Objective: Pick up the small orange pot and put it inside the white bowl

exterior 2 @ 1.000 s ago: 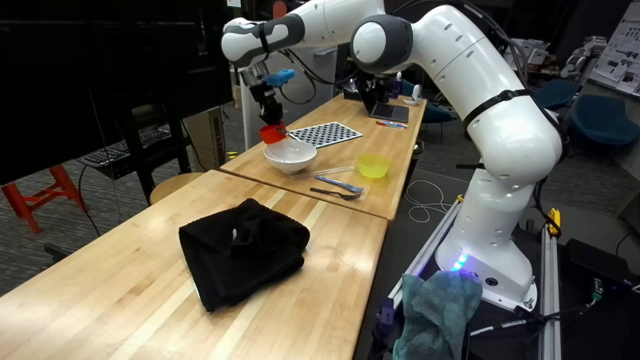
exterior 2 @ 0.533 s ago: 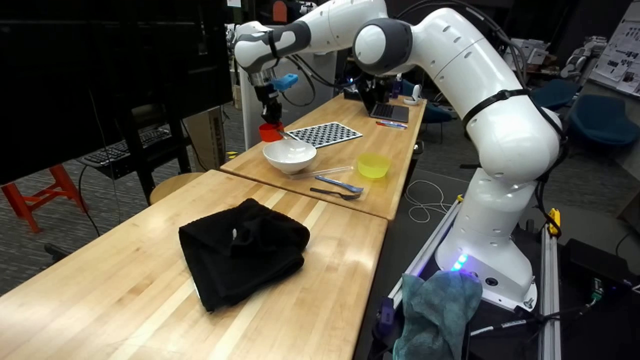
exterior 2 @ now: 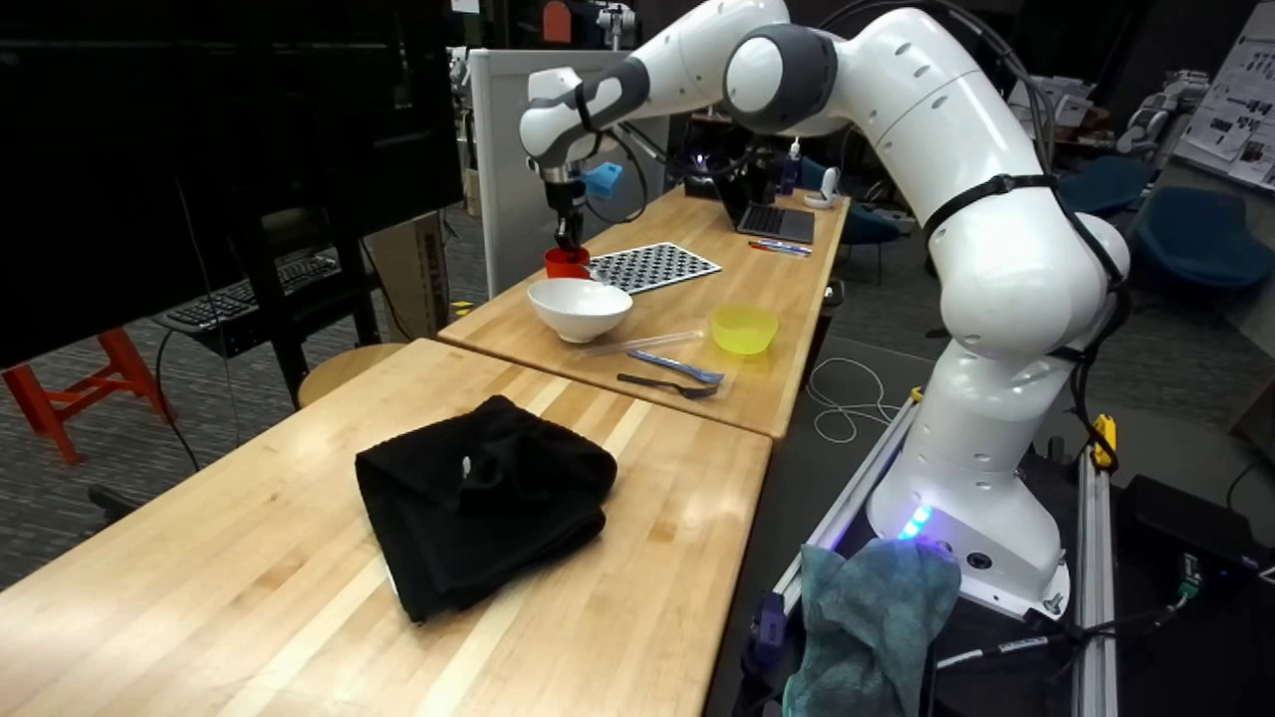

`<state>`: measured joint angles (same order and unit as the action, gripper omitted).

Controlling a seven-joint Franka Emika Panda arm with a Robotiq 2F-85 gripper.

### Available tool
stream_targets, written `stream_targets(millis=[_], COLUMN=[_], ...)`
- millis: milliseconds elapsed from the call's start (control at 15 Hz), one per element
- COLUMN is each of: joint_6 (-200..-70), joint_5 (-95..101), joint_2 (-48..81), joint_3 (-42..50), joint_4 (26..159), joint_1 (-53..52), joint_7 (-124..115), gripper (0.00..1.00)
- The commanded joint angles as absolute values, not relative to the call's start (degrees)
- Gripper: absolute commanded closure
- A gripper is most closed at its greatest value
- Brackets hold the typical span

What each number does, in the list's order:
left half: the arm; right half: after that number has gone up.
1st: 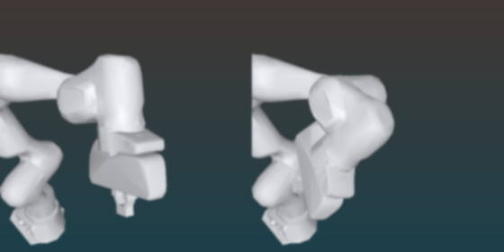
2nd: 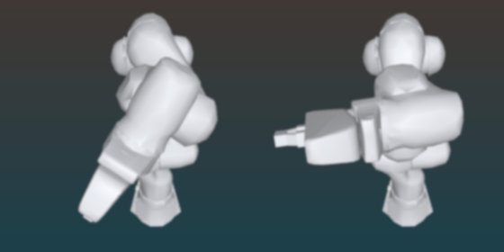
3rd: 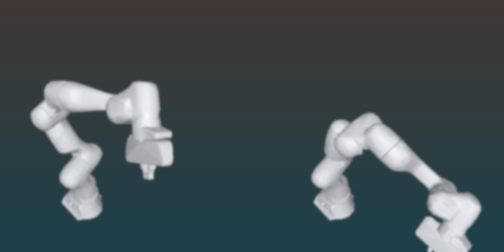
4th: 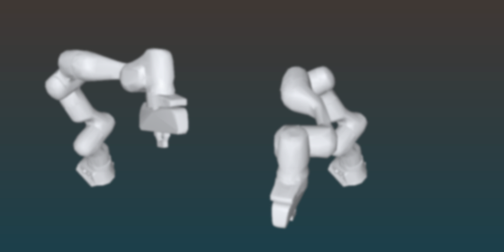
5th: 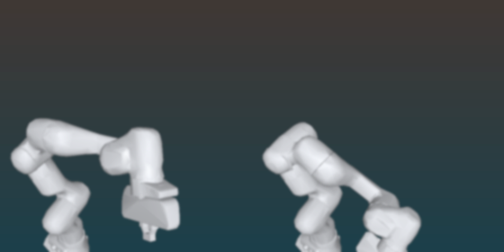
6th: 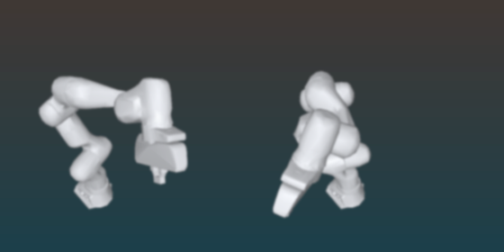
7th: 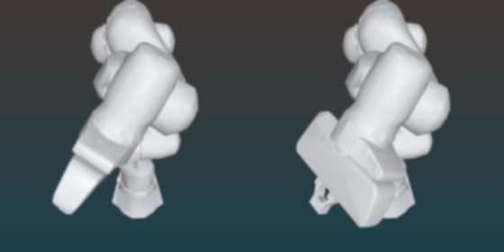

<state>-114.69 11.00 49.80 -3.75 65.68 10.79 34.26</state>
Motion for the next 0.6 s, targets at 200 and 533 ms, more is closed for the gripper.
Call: stream_targets(millis=[200,533], joint_6=[-128.5,-137.0], joint_5=[10.2,10.1], joint_2=[37.5,29.5], joint_3=[-2.6,-1.6], joint_4=[86.6,100.1], joint_1=[14.7,16.3], joint_7=[41.1,43.9], gripper=[0.99,0.99])
